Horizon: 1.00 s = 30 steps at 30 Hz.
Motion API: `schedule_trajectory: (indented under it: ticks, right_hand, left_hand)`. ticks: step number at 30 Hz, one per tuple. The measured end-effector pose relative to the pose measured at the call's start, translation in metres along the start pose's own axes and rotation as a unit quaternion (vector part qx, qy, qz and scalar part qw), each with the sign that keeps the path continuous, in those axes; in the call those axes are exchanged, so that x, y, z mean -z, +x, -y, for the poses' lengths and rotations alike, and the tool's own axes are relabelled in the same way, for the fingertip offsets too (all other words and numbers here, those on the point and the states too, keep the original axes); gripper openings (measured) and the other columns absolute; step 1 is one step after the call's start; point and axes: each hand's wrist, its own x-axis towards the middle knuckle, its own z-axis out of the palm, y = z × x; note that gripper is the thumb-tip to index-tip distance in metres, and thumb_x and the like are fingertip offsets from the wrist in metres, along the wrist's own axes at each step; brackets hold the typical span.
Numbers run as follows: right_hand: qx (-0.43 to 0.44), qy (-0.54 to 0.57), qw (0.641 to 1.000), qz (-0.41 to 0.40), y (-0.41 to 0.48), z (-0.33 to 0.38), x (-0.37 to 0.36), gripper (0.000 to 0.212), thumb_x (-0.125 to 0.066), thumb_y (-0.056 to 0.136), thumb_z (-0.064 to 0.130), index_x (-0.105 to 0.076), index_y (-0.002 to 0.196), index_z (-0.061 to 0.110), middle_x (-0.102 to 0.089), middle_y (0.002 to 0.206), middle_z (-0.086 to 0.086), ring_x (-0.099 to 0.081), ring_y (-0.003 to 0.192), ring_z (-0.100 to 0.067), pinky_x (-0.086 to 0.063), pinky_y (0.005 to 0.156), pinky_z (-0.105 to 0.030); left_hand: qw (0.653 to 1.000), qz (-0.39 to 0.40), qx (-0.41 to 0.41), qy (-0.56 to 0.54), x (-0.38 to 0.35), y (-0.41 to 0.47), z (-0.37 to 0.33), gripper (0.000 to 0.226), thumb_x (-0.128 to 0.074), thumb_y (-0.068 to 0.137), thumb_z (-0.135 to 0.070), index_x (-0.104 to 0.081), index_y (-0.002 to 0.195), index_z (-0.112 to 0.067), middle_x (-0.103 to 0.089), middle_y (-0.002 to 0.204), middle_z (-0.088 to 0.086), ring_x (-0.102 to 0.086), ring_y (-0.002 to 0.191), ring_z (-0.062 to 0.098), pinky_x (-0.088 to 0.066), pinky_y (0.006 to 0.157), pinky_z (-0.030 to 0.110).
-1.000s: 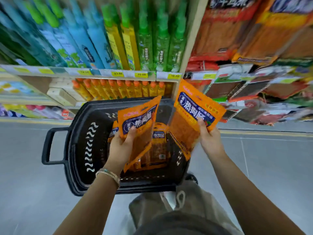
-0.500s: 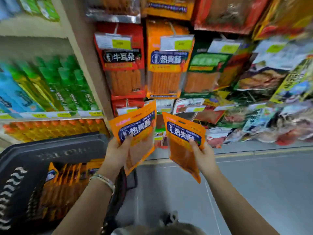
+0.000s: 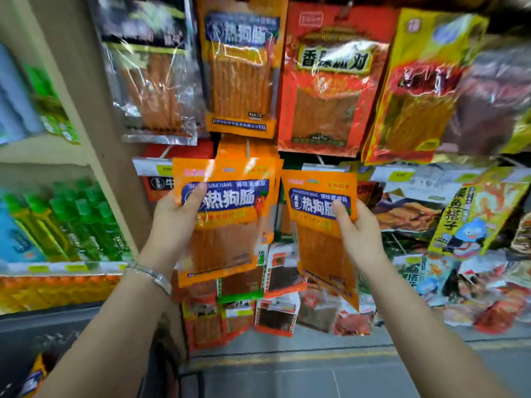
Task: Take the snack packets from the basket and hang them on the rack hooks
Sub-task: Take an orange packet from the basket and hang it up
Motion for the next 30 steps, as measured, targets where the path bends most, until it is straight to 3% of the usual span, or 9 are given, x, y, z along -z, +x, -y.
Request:
schedule_trajectory:
  ticks: [2,4,9,11,15,19,24,26,30]
  right_hand:
    - [0.038,0.027,0.999,-0.011,0.025,0.021,0.004,0.011,-0.05,0.097,0.028,-0.058,0.104,0.027,-0.063,0.094,0.014,-0.057,0.087,-0.005,-0.041,0.072,-0.011]
    - [0.049,0.053,0.997,-0.012,0.051,0.042,0.007,0.01,-0.051,0.096,0.026,-0.057,0.102,0.032,-0.063,0.096,0.016,-0.058,0.086,0.0,-0.043,0.072,-0.01]
    - [0.079,0.109,0.989,-0.057,0.11,0.096,0.009,0.009,-0.052,0.095,0.032,-0.057,0.088,0.034,-0.062,0.085,0.023,-0.058,0.077,0.013,-0.043,0.063,-0.005]
    - [0.082,0.147,0.983,-0.07,0.129,0.117,0.004,0.011,-0.054,0.092,0.037,-0.059,0.084,0.032,-0.067,0.079,0.027,-0.06,0.076,0.014,-0.045,0.066,-0.007]
    - [0.071,0.229,0.968,-0.072,0.162,0.151,-0.014,0.019,-0.055,0.084,0.043,-0.065,0.08,0.027,-0.072,0.08,0.016,-0.067,0.08,-0.003,-0.052,0.074,-0.029]
    - [0.068,0.24,0.966,-0.067,0.183,0.178,-0.035,0.02,-0.054,0.086,0.043,-0.063,0.076,0.029,-0.069,0.077,0.015,-0.065,0.079,-0.005,-0.049,0.08,-0.034]
    - [0.049,0.253,0.966,-0.025,0.202,0.208,-0.054,0.027,-0.049,0.093,0.041,-0.062,0.108,0.022,-0.066,0.113,0.003,-0.06,0.107,-0.014,-0.047,0.095,-0.038]
    - [0.042,0.262,0.964,-0.004,0.209,0.213,-0.058,0.018,-0.046,0.095,0.037,-0.06,0.093,0.026,-0.068,0.103,0.007,-0.063,0.099,-0.009,-0.051,0.087,-0.033]
    - [0.025,0.272,0.962,-0.002,0.217,0.211,-0.063,0.017,-0.046,0.096,0.032,-0.057,0.085,0.027,-0.061,0.076,0.024,-0.057,0.059,0.017,-0.043,0.05,-0.01]
  left_hand:
    - [0.999,0.021,-0.025,-0.038,0.004,0.02,-0.022,0.024,-0.064,0.081,-0.052,-0.073,0.086,-0.031,-0.075,0.085,-0.005,-0.071,0.083,0.015,-0.054,0.08,0.039]
    - [0.994,0.036,-0.037,-0.1,0.008,0.037,-0.045,0.024,-0.07,0.073,-0.051,-0.074,0.087,-0.033,-0.076,0.089,-0.003,-0.072,0.086,0.019,-0.055,0.081,0.042]
    - [0.982,0.032,-0.09,-0.161,0.016,0.068,-0.09,0.023,-0.075,0.063,-0.05,-0.075,0.078,-0.034,-0.076,0.085,-0.002,-0.072,0.078,0.015,-0.055,0.058,0.023]
    - [0.978,0.034,-0.098,-0.179,0.019,0.078,-0.102,0.023,-0.075,0.062,-0.049,-0.075,0.079,-0.033,-0.076,0.086,-0.001,-0.073,0.078,0.015,-0.055,0.057,0.023]
    - [0.968,0.033,-0.13,-0.211,0.028,0.092,-0.112,0.022,-0.076,0.068,-0.047,-0.072,0.083,-0.032,-0.076,0.089,0.0,-0.073,0.079,0.017,-0.055,0.056,0.026]
    - [0.971,0.038,-0.141,-0.192,0.035,0.102,-0.116,0.02,-0.075,0.069,-0.051,-0.069,0.082,-0.037,-0.075,0.09,-0.001,-0.073,0.079,0.017,-0.055,0.055,0.026]
    - [0.965,0.034,-0.146,-0.215,0.045,0.114,-0.121,0.009,-0.073,0.077,-0.042,-0.07,0.082,-0.035,-0.075,0.091,0.0,-0.073,0.081,0.017,-0.056,0.058,0.026]
    - [0.967,0.033,-0.143,-0.21,0.048,0.119,-0.122,0.011,-0.073,0.078,-0.042,-0.069,0.083,-0.034,-0.075,0.091,0.0,-0.072,0.082,0.018,-0.056,0.059,0.027]
    - [0.967,0.031,-0.131,-0.217,0.048,0.131,-0.119,0.015,-0.073,0.079,-0.039,-0.066,0.087,-0.029,-0.075,0.091,0.0,-0.072,0.082,0.018,-0.056,0.061,0.029]
